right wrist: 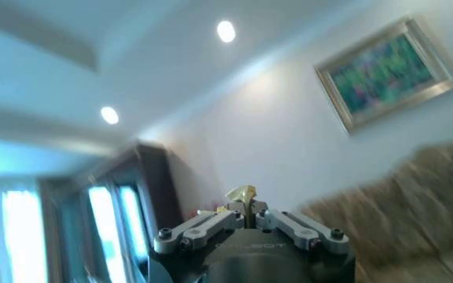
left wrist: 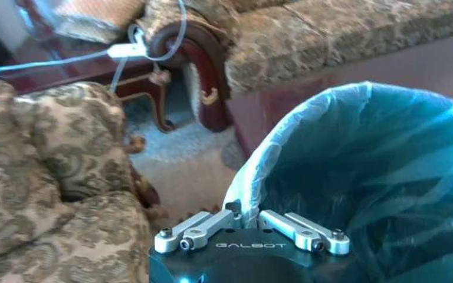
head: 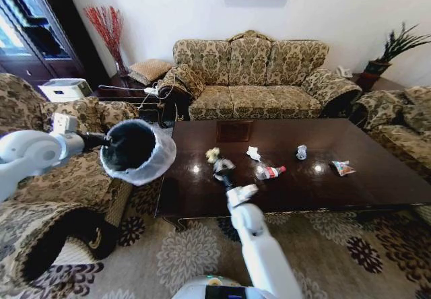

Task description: Move to the front of the table and place the trash on the table into the trash bin.

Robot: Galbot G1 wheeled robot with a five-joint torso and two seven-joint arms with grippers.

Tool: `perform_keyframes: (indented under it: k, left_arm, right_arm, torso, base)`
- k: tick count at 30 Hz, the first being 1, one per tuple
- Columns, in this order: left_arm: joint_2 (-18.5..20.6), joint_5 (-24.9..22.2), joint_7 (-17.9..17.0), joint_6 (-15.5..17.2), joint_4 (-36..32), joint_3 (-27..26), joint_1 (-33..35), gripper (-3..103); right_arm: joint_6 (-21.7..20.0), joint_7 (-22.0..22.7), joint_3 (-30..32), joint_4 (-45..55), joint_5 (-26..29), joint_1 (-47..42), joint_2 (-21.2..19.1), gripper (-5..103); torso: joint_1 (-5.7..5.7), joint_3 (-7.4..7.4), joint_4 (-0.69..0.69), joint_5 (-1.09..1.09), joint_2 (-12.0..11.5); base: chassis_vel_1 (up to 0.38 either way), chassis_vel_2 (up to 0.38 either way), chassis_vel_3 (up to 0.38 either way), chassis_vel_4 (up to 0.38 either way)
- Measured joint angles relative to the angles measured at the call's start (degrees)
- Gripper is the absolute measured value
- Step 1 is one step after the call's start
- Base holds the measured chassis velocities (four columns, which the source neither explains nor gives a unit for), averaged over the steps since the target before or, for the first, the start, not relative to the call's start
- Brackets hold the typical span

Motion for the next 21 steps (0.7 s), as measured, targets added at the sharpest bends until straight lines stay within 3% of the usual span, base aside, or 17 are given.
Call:
perform_keyframes:
  k: [3, 9, 13, 15, 20, 21]
  left_arm:
    - [2.9, -2.7, -0.8, 0.6, -1.8, 0.4, 0.4, 0]
    - [5.4, -3.8, -2.6, 0.9, -5.1, 0.6, 0.8, 0]
    - [5.6, -4.2, -4.1, 1.0, -8.5, 0.6, 0.7, 0]
    - [5.2, -4.5, -5.7, 1.1, -12.0, 0.6, 0.6, 0]
    - [3.9, -4.4, -7.1, 1.2, -14.4, 0.6, 0.8, 0]
    - [3.4, -4.3, -7.3, 1.2, -14.8, 0.6, 0.8, 0]
  right_arm:
    - [-2.1, -3.2, -1.1, 5.9, 7.3, 2.3, -2.8, 0]
    - [-5.1, -4.6, -8.2, 7.2, 10.9, 5.3, -5.6, 0]
    - [-6.4, -4.3, -13.3, 4.3, 7.1, 8.0, -5.2, 0]
    - [-9.1, -1.9, -18.2, 1.0, 2.7, 11.1, -3.4, 0]
    - [-13.2, 0.1, -21.7, -1.2, -2.2, 13.1, -1.3, -3]
    - [-13.8, 0.0, -22.0, -1.3, -2.9, 13.2, -0.9, 2]
  torso:
    - [0.01, 0.0, -0.01, -0.01, 0.0]
    - [0.01, 0.0, 0.0, -0.02, 0.0]
    - [0.0, 0.0, 0.0, -0.04, 0.0]
    - [0.01, 0.01, 0.01, -0.04, 0.0]
    - [0.01, 0.01, 0.01, -0.04, 0.0]
    - [0.01, 0.0, 0.01, -0.04, 0.0]
  base:
    - [0.0, 0.0, 0.0, 0.0]
    - [0.0, 0.0, 0.0, 0.0]
    - [0.0, 0.0, 0.0, 0.0]
    - [0.0, 0.0, 0.0, 0.0]
    - [0.0, 0.0, 0.0, 0.0]
    - [0.0, 0.0, 0.0, 0.0]
